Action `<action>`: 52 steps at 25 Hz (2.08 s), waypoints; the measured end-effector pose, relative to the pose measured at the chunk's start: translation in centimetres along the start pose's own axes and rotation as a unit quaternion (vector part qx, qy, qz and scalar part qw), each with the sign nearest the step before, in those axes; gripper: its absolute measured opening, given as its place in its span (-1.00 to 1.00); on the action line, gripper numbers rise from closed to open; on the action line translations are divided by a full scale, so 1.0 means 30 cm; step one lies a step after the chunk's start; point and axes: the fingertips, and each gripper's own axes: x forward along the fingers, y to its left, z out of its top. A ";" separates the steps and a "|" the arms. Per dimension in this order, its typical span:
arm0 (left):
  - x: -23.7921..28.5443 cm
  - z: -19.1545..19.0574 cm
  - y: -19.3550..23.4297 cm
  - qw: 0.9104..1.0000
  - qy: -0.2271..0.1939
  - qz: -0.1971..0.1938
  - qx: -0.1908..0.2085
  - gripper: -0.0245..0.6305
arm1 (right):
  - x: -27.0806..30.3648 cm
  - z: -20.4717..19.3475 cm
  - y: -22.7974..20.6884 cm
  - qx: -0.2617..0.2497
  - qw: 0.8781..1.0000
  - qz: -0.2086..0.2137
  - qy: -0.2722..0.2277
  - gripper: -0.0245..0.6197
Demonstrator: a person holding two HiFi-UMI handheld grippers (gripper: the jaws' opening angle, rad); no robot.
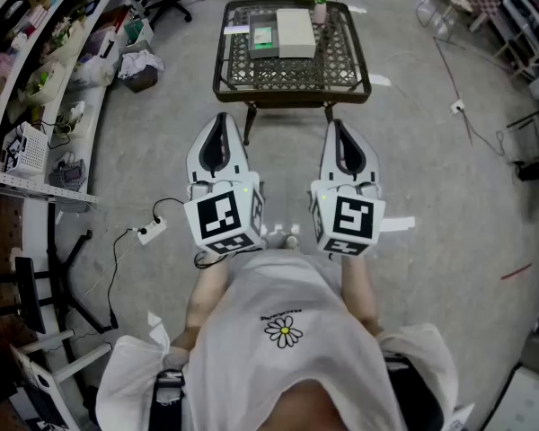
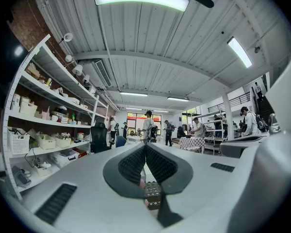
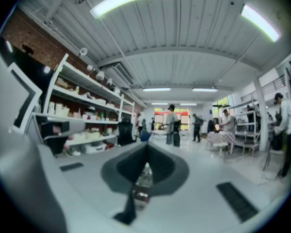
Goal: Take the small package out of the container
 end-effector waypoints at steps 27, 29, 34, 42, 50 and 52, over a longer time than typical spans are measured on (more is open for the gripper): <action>0.098 -0.013 -0.120 1.000 -0.024 0.012 0.012 -0.84 | 0.082 -0.029 -0.153 0.005 0.999 0.028 -0.017 -0.83; 0.114 -0.018 -0.117 1.000 -0.022 0.012 0.010 -0.84 | 0.097 -0.026 -0.157 0.004 0.999 0.029 -0.017 -0.83; 0.198 -0.047 -0.074 1.000 -0.022 0.012 0.001 -0.84 | 0.161 -0.028 -0.146 -0.012 0.999 0.033 -0.027 -0.83; 0.547 -0.081 0.024 0.999 -0.031 0.006 -0.024 -0.84 | 0.434 -0.044 -0.140 -0.042 0.999 0.026 -0.022 -0.83; 0.992 -0.186 0.104 0.999 0.011 0.001 -0.037 -0.84 | 0.859 -0.083 -0.143 -0.064 0.997 0.030 0.019 -0.83; 1.129 -0.208 0.131 0.999 0.028 -0.004 -0.030 -0.84 | 0.992 -0.080 -0.143 -0.067 0.997 0.030 0.030 -0.83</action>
